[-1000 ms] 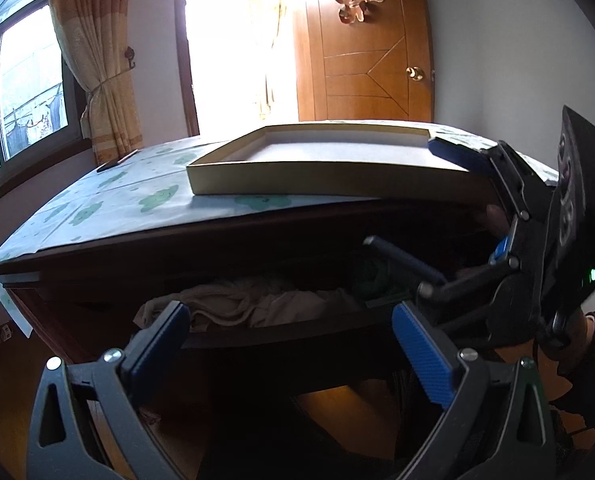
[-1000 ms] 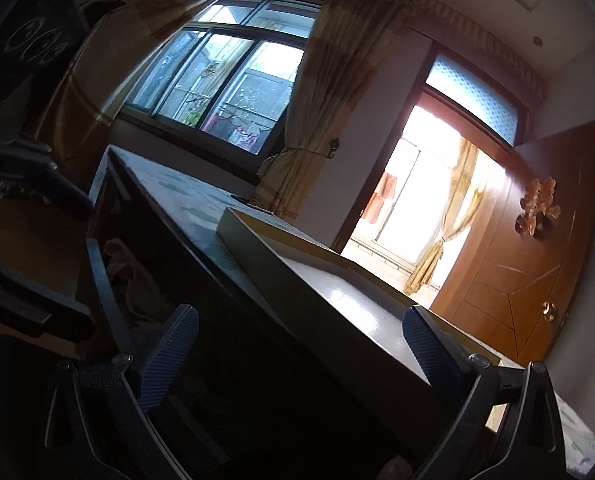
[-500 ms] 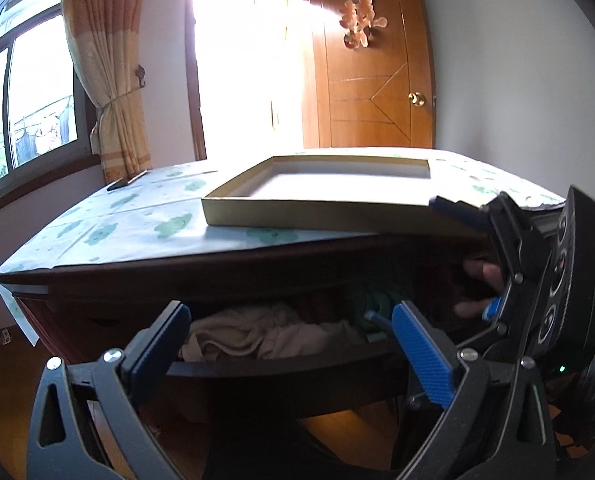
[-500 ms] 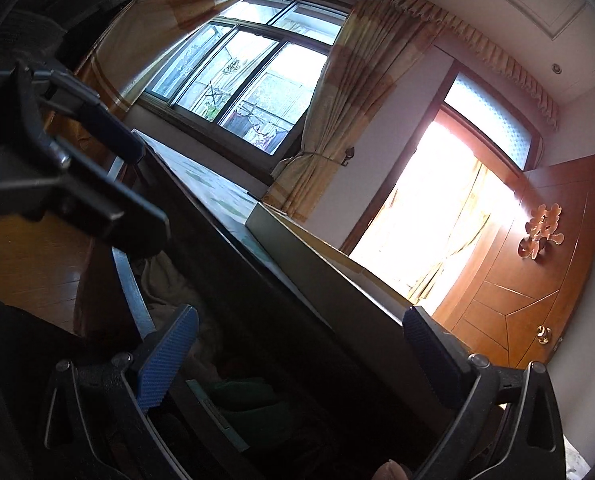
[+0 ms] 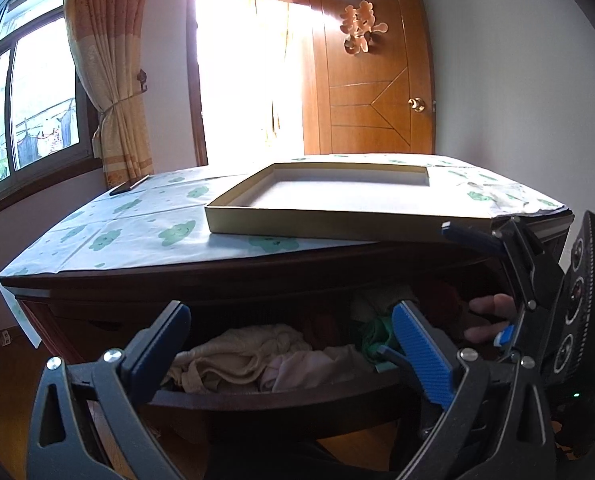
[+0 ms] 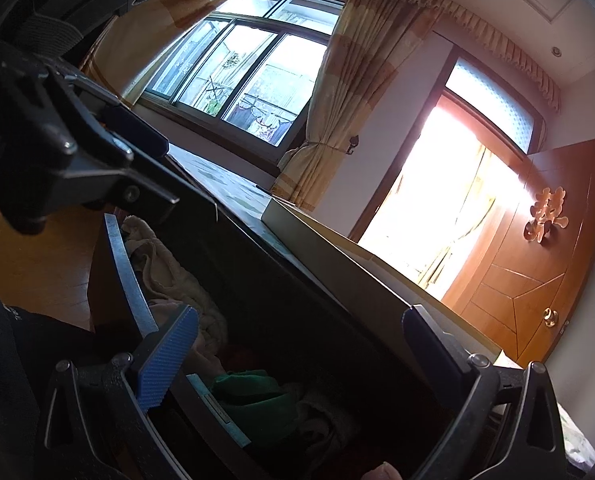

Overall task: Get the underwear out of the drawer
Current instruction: 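Pull the drawer further open with the right tool, exposing the clothes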

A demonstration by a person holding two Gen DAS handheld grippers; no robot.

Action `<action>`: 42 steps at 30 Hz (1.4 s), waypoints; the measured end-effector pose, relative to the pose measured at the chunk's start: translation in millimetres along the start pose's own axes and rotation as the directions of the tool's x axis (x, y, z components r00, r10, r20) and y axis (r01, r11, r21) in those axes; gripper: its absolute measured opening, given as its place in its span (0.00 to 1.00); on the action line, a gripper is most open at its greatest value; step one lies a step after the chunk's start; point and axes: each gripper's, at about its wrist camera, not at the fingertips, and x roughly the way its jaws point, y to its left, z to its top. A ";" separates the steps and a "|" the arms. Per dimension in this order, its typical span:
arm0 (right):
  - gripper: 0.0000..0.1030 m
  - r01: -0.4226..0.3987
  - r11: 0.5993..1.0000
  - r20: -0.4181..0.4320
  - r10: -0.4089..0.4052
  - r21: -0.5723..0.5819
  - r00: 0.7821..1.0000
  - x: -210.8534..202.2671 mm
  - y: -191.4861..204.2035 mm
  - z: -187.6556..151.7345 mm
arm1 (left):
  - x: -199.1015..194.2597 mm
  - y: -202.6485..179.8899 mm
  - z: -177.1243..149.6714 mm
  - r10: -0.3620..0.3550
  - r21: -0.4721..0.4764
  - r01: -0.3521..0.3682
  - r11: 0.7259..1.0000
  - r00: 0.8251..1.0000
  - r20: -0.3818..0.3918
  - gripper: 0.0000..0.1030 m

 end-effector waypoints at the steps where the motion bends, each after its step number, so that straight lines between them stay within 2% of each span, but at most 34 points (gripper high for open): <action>1: 0.99 -0.001 1.000 -0.001 0.001 0.009 1.000 -1.2 -0.4 0.2 | -0.3 0.2 0.0 0.001 0.000 -0.001 1.000 1.000 -0.001 1.00; 17: 0.99 -0.004 0.996 -0.066 0.010 0.092 0.998 -3.2 -8.8 6.1 | -1.5 11.7 1.7 0.032 -0.020 -0.032 0.999 0.999 -0.024 1.00; 24: 0.99 -0.020 0.992 -0.068 0.028 0.122 0.997 -10.4 -4.7 6.7 | -2.2 18.9 3.6 0.038 -0.031 -0.039 0.999 0.999 -0.026 1.00; 42: 0.99 -0.067 0.983 -0.140 0.092 0.172 0.986 -15.8 -0.5 9.6 | -5.2 27.3 6.1 0.047 -0.036 -0.049 0.998 0.998 -0.035 1.00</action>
